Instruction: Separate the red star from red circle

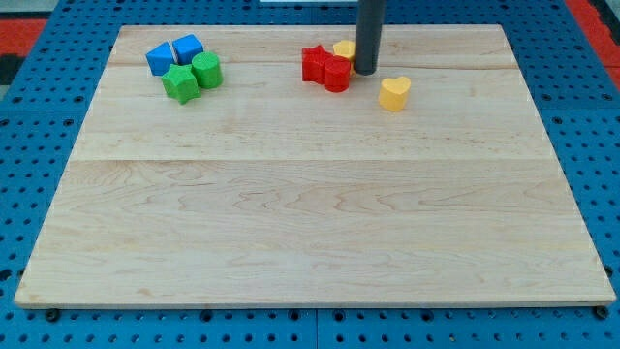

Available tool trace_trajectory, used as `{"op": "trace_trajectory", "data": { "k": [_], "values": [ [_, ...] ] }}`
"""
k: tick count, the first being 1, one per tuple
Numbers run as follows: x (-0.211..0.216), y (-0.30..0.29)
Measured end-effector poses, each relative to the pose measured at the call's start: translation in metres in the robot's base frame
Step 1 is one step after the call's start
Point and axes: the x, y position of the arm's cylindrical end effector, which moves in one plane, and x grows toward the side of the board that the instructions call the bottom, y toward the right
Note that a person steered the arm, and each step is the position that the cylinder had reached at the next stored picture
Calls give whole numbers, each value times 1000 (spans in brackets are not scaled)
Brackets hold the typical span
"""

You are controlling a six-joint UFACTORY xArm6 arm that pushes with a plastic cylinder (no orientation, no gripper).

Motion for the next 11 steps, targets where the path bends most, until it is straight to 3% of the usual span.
{"op": "trace_trajectory", "data": {
  "k": [2, 4, 6, 7, 9, 11],
  "values": [
    [-62, 2],
    [-26, -94],
    [-5, -81],
    [30, -86],
    [45, -149],
    [80, -146]
  ]
}}
